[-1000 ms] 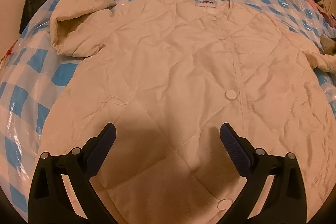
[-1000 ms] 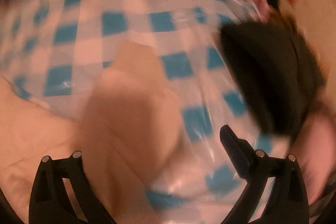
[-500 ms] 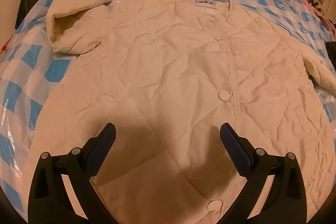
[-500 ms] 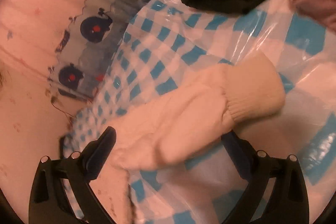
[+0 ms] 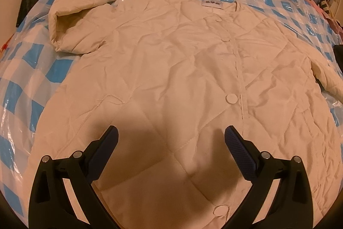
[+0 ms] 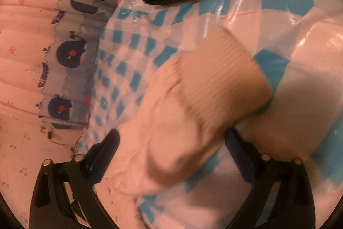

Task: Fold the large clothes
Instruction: 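Grasp the knit cuff with the right gripper and fold the sleeve across the jacket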

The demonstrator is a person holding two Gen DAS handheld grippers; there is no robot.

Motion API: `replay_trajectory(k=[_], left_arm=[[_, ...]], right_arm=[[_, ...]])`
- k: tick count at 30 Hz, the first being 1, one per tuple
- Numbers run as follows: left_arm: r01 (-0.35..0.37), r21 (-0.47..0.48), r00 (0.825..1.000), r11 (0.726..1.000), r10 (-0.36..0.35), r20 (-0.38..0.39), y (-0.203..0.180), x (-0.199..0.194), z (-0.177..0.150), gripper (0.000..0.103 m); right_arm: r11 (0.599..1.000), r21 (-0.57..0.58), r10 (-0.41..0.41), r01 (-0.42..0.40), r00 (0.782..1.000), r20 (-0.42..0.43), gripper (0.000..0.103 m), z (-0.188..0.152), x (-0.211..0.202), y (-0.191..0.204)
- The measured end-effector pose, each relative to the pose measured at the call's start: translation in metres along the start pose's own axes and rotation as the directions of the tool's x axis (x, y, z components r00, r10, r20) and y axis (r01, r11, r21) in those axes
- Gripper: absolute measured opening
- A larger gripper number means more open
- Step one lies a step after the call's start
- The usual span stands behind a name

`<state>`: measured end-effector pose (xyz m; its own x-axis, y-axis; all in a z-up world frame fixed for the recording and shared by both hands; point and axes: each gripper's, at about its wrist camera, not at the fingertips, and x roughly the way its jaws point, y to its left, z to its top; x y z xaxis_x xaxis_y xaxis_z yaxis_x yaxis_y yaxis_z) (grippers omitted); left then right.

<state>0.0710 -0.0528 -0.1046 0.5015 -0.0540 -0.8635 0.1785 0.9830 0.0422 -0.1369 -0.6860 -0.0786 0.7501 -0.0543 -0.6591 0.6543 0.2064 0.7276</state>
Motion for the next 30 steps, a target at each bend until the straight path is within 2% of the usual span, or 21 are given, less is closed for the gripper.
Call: replay_trajectory(k=[1, 2, 4, 7, 9, 10, 13, 15, 16, 18, 19, 21, 22, 23, 24, 25, 27, 29, 30], left_arm=[[-0.001, 0.004, 1.000, 1.000, 0.001, 0.001, -0.001, 0.000, 0.000, 0.096], [-0.003, 0.006, 1.000, 1.000, 0.003, 0.003, -0.001, 0.000, 0.001, 0.096], [-0.006, 0.006, 1.000, 1.000, 0.006, 0.007, 0.000, 0.001, 0.001, 0.096], [-0.016, -0.009, 1.000, 1.000, 0.016, 0.027, 0.003, -0.001, 0.002, 0.096], [0.009, -0.045, 0.999, 0.999, -0.006, 0.053, 0.008, -0.005, 0.003, 0.096], [0.027, -0.064, 0.998, 0.998, -0.023, 0.065, 0.010, -0.006, 0.004, 0.096], [0.071, -0.111, 0.995, 0.991, -0.062, 0.082, 0.015, -0.005, 0.004, 0.096], [0.094, -0.123, 0.995, 0.988, -0.088, 0.054, 0.014, 0.003, 0.003, 0.096], [0.102, -0.127, 0.995, 0.987, -0.098, 0.036, 0.013, 0.007, 0.002, 0.096], [0.121, -0.133, 0.993, 0.984, -0.121, 0.006, 0.012, 0.016, 0.000, 0.096], [0.125, -0.134, 0.992, 0.983, -0.127, -0.004, 0.010, 0.019, 0.000, 0.096], [0.112, -0.120, 0.993, 0.986, -0.114, -0.007, 0.009, 0.020, -0.002, 0.096], [0.110, -0.113, 0.994, 0.988, -0.111, -0.008, 0.008, 0.021, -0.003, 0.096], [0.113, -0.110, 0.993, 0.988, -0.114, -0.007, 0.008, 0.020, -0.003, 0.096], [0.116, -0.111, 0.993, 0.987, -0.117, -0.006, 0.008, 0.020, -0.004, 0.096], [0.119, -0.112, 0.993, 0.987, -0.120, -0.006, 0.008, 0.019, -0.004, 0.096], [0.124, -0.116, 0.992, 0.986, -0.125, -0.004, 0.009, 0.018, -0.004, 0.096], [0.132, -0.127, 0.991, 0.983, -0.134, -0.002, 0.011, 0.016, -0.004, 0.096], [0.136, -0.131, 0.991, 0.982, -0.137, -0.002, 0.012, 0.016, -0.005, 0.096]], right_arm=[[1.000, -0.008, -0.013, 0.013, 1.000, -0.007, 0.052, 0.005, 0.006, 0.001], [1.000, -0.017, 0.002, -0.002, 1.000, -0.011, 0.020, 0.011, 0.012, 0.007], [0.996, -0.088, 0.002, -0.001, 1.000, 0.011, 0.018, 0.017, 0.014, 0.030], [0.965, -0.242, 0.115, -0.097, 0.992, 0.060, 0.017, 0.036, 0.007, 0.104], [0.912, -0.369, 0.235, -0.180, 0.966, 0.110, 0.017, 0.052, -0.013, 0.160], [0.880, -0.435, 0.269, -0.189, 0.954, 0.130, 0.017, 0.058, -0.021, 0.183], [0.821, -0.542, 0.312, -0.180, 0.936, 0.163, 0.017, 0.071, -0.022, 0.209], [0.839, -0.524, 0.286, -0.148, 0.938, 0.193, 0.017, 0.082, -0.009, 0.194], [0.876, -0.465, 0.246, -0.127, 0.948, 0.204, 0.017, 0.093, 0.007, 0.169], [0.920, -0.389, 0.133, -0.041, 0.968, 0.212, 0.017, 0.101, 0.035, 0.128], [0.942, -0.335, 0.042, 0.024, 0.981, 0.189, 0.017, 0.104, 0.058, 0.098], [0.965, -0.254, -0.031, 0.067, 0.989, 0.143, 0.017, 0.102, 0.081, 0.056], [0.979, -0.195, -0.032, 0.053, 0.993, 0.112, 0.017, 0.098, 0.090, 0.035], [0.989, -0.148, -0.011, 0.025, 0.995, 0.100, 0.023, 0.096, 0.093, 0.022], [0.996, -0.082, 0.043, -0.035, 0.994, 0.098, 0.039, 0.094, 0.091, 0.006], [0.995, -0.026, 0.099, -0.097, 0.989, 0.105, 0.045, 0.093, 0.086, -0.004], [0.982, 0.015, 0.185, -0.189, 0.972, 0.147, 0.066, 0.093, 0.073, -0.014], [0.976, 0.027, 0.210, -0.218, 0.960, 0.187, 0.077, 0.095, 0.064, -0.016], [0.975, 0.037, 0.210, -0.220, 0.960, 0.186, 0.079, 0.096, 0.063, -0.014]])
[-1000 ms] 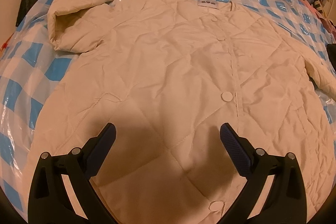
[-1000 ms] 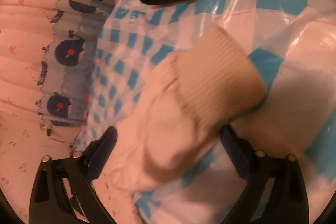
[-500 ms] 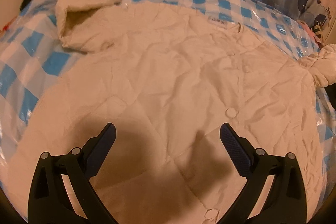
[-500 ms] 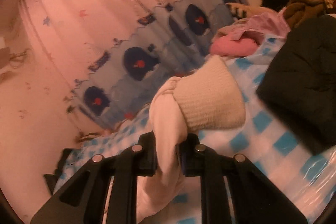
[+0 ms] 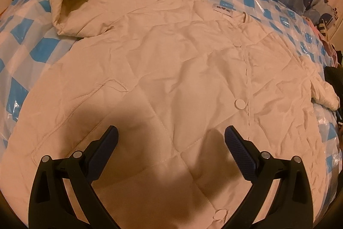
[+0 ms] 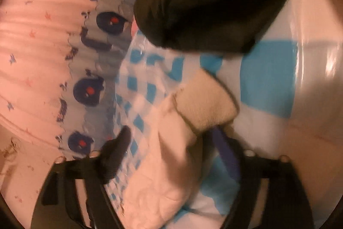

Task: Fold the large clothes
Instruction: 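Grasp the knit cuff with the right gripper and fold the sleeve across the jacket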

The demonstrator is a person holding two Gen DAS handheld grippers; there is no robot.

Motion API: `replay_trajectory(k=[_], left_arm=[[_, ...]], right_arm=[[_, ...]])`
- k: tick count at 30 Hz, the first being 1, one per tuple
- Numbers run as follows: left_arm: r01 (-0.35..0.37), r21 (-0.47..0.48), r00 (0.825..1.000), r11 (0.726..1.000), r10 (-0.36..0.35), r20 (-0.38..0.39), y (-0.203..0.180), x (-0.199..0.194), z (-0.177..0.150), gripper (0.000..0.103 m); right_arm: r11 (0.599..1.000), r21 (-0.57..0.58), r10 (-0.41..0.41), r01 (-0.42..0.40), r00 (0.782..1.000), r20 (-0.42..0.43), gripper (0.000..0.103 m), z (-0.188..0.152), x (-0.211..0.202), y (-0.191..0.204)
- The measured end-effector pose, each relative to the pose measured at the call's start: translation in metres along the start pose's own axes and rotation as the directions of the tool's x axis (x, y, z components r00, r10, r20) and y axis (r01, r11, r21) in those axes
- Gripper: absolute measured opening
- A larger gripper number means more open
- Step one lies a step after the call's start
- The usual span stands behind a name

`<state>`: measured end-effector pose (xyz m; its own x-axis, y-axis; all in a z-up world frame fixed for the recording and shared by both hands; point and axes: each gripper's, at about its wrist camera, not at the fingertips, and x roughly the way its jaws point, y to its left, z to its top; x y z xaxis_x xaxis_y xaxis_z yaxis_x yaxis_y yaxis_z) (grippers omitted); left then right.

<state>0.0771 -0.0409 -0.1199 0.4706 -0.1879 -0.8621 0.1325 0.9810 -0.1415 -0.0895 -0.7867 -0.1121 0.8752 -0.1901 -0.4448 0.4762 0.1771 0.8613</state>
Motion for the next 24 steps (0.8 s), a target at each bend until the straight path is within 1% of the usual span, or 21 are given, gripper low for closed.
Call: replay_trajectory(k=[2, 4, 5, 6, 7, 8, 10, 12, 13, 14, 15, 16, 17, 19, 22, 24], left_arm=[[0.004, -0.008, 1.000, 1.000, -0.004, -0.003, 0.000, 0.001, 0.001, 0.096], [0.008, -0.014, 1.000, 1.000, -0.008, -0.003, 0.001, 0.002, 0.002, 0.096], [0.010, -0.018, 1.000, 1.000, -0.010, -0.001, 0.001, 0.001, 0.002, 0.096], [0.011, -0.020, 1.000, 1.000, -0.011, 0.002, 0.001, 0.001, 0.003, 0.096], [0.012, -0.021, 1.000, 1.000, -0.012, 0.004, 0.002, 0.001, 0.003, 0.096], [0.014, -0.022, 1.000, 1.000, -0.014, 0.005, 0.001, 0.001, 0.003, 0.096], [0.020, -0.033, 1.000, 0.999, -0.019, 0.011, 0.003, 0.000, 0.004, 0.096], [0.030, -0.055, 0.999, 0.998, -0.028, 0.027, 0.007, -0.004, 0.006, 0.096], [0.033, -0.067, 0.999, 0.997, -0.031, 0.036, 0.009, -0.006, 0.007, 0.096], [0.039, -0.078, 0.998, 0.996, -0.036, 0.042, 0.013, -0.008, 0.007, 0.096], [0.044, -0.084, 0.998, 0.995, -0.040, 0.043, 0.014, -0.009, 0.007, 0.096], [0.047, -0.089, 0.998, 0.995, -0.043, 0.045, 0.016, -0.011, 0.008, 0.096], [0.044, -0.090, 0.998, 0.995, -0.040, 0.049, 0.017, -0.012, 0.009, 0.096], [0.025, -0.094, 0.998, 0.995, -0.019, 0.054, 0.018, -0.014, 0.011, 0.096], [-0.021, -0.106, 0.998, 0.994, 0.027, 0.059, 0.024, -0.018, 0.012, 0.096], [-0.021, -0.119, 0.998, 0.993, 0.029, 0.060, 0.029, -0.021, 0.012, 0.096]], right_arm=[[1.000, 0.004, -0.019, 0.020, 0.999, -0.028, 0.080, 0.004, 0.009, 0.004], [1.000, -0.015, -0.017, 0.016, 0.997, -0.069, 0.080, 0.003, 0.020, 0.013], [0.999, -0.042, -0.028, 0.024, 0.994, -0.105, 0.079, 0.000, 0.029, 0.020], [0.996, -0.077, -0.056, 0.048, 0.992, -0.110, 0.065, -0.003, 0.034, 0.023], [0.993, -0.106, -0.071, 0.059, 0.991, -0.114, 0.048, -0.005, 0.035, 0.027], [0.991, -0.113, -0.089, 0.076, 0.990, -0.111, 0.019, -0.006, 0.036, 0.029], [0.993, -0.111, -0.057, 0.050, 0.996, -0.062, 0.019, -0.008, 0.028, 0.035], [0.981, -0.195, -0.007, 0.007, 1.000, 0.002, 0.019, -0.014, 0.014, 0.057], [0.969, -0.244, -0.025, 0.029, 1.000, 0.018, 0.019, -0.016, 0.012, 0.069], [0.963, -0.262, -0.068, 0.069, 0.998, 0.014, 0.019, -0.015, 0.015, 0.074], [0.966, -0.240, -0.096, 0.093, 0.995, -0.004, 0.019, -0.013, 0.019, 0.073], [0.978, -0.183, -0.100, 0.097, 0.995, -0.006, 0.019, -0.011, 0.019, 0.070], [0.984, -0.163, -0.078, 0.078, 0.997, 0.010, 0.019, -0.012, 0.017, 0.073], [0.981, -0.191, -0.040, 0.044, 0.999, 0.025, 0.019, -0.018, 0.012, 0.090], [0.956, -0.293, 0.033, -0.025, 0.999, 0.021, 0.019, -0.038, 0.008, 0.140], [0.928, -0.362, 0.101, -0.092, 0.995, 0.006, 0.019, -0.056, 0.007, 0.185]])
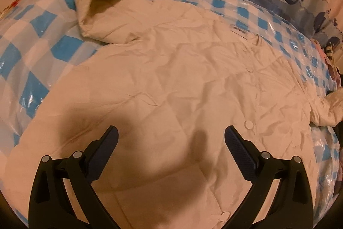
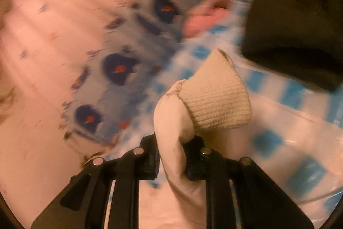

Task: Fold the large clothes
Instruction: 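Grasp the knit cuff with the right gripper and fold the sleeve across the jacket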

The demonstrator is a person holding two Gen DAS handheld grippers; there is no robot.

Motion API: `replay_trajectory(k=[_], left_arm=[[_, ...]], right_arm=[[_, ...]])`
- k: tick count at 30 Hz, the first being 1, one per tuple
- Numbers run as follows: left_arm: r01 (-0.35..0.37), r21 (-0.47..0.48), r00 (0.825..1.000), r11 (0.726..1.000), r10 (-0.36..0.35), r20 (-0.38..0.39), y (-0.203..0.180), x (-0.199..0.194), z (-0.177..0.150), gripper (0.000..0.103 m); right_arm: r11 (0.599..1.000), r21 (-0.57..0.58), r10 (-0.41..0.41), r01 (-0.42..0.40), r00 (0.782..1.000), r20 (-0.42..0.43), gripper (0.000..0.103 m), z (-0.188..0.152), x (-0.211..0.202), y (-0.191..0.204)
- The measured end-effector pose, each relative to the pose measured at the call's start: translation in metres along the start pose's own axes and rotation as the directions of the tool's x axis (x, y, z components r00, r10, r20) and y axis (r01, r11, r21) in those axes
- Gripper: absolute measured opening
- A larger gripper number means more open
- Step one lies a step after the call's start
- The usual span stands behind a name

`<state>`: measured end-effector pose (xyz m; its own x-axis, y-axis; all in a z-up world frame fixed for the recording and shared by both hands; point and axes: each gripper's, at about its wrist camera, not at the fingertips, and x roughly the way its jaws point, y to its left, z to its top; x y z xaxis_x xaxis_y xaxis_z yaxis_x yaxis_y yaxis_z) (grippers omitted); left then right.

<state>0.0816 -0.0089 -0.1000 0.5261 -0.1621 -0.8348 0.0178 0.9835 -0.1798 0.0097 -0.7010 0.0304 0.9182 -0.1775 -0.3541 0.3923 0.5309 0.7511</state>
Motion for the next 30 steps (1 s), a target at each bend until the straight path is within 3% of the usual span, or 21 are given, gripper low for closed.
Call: replay_trajectory(k=[4, 8, 16, 21, 30], left_arm=[[0.010, -0.004, 1.000, 1.000, -0.011, -0.006, 0.004, -0.005, 0.002, 0.096], [-0.036, 0.018, 0.999, 0.999, 0.035, 0.041, 0.006, -0.018, 0.005, 0.096], [-0.053, -0.067, 0.993, 0.996, 0.059, 0.100, 0.040, -0.043, 0.021, 0.096], [-0.036, -0.130, 0.993, 0.991, 0.050, 0.105, 0.066, -0.052, 0.026, 0.096], [-0.003, -0.191, 0.994, 0.982, 0.024, 0.106, 0.091, -0.060, 0.030, 0.096]], right_arm=[[0.986, -0.117, 0.118, -0.120, 0.993, -0.025, 0.019, -0.014, 0.013, 0.090], [0.956, -0.202, 0.201, -0.215, 0.976, -0.088, 0.019, -0.047, 0.030, 0.162], [0.886, -0.304, 0.277, -0.351, 0.925, -0.260, 0.019, -0.148, 0.081, 0.276], [0.854, -0.345, 0.261, -0.390, 0.894, -0.365, 0.019, -0.220, 0.113, 0.318], [0.819, -0.430, 0.134, -0.378, 0.857, -0.498, 0.019, -0.347, 0.163, 0.322]])
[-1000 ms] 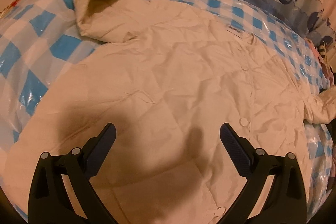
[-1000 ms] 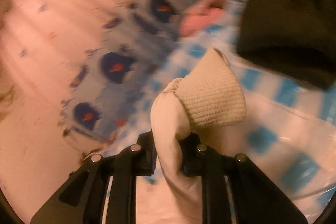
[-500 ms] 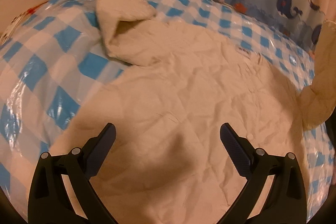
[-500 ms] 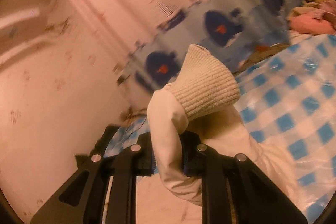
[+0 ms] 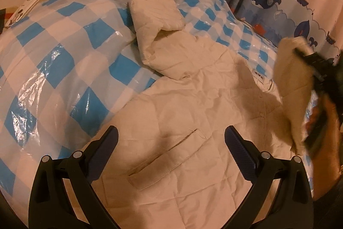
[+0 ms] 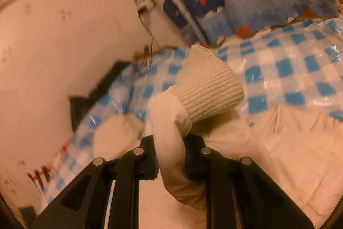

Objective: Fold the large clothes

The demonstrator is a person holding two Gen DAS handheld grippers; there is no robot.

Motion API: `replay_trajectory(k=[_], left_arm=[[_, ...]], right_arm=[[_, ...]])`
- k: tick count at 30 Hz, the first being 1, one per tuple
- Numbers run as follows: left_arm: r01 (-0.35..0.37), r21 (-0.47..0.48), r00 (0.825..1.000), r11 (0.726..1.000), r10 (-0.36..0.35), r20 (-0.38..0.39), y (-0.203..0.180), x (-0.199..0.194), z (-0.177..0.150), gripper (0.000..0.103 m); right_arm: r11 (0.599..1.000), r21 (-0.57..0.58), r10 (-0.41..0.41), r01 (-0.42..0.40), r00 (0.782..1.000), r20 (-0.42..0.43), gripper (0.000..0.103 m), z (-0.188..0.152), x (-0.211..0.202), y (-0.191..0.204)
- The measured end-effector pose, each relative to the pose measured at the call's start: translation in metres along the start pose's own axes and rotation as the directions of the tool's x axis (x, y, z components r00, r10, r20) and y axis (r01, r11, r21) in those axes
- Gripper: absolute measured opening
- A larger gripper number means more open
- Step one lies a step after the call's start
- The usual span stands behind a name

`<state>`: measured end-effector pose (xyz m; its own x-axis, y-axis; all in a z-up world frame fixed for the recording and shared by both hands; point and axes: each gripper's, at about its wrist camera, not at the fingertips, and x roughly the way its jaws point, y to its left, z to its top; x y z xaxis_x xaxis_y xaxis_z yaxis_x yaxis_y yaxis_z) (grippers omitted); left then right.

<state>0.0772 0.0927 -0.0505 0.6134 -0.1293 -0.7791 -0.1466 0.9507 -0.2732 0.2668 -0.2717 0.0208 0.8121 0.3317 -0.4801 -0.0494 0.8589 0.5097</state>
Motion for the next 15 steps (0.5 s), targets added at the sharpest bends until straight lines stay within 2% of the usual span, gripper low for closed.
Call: replay_trajectory(k=[5, 10, 11, 12, 15], left_arm=[[0.014, -0.025, 1.000, 1.000, -0.014, -0.004, 0.009, -0.002, 0.002, 0.096], [0.034, -0.036, 0.999, 0.999, -0.035, -0.015, 0.012, -0.001, 0.003, 0.096], [0.037, -0.036, 0.999, 0.999, -0.038, -0.017, 0.012, -0.001, 0.003, 0.096], [0.042, -0.036, 0.999, 0.998, -0.042, -0.020, 0.011, 0.000, 0.003, 0.096], [0.055, -0.037, 0.998, 0.998, -0.056, -0.027, 0.011, 0.001, 0.002, 0.096]], right_arm=[[0.990, -0.117, -0.090, 0.080, 0.992, -0.088, 0.019, -0.044, 0.048, 0.018], [0.949, -0.290, -0.185, 0.122, 0.962, -0.200, 0.022, -0.089, 0.085, 0.039], [0.943, -0.310, -0.195, 0.120, 0.955, -0.222, 0.029, -0.094, 0.090, 0.042], [0.942, -0.320, -0.186, 0.101, 0.951, -0.245, 0.044, -0.101, 0.094, 0.045], [0.944, -0.326, -0.159, 0.059, 0.943, -0.291, 0.060, -0.111, 0.102, 0.055]])
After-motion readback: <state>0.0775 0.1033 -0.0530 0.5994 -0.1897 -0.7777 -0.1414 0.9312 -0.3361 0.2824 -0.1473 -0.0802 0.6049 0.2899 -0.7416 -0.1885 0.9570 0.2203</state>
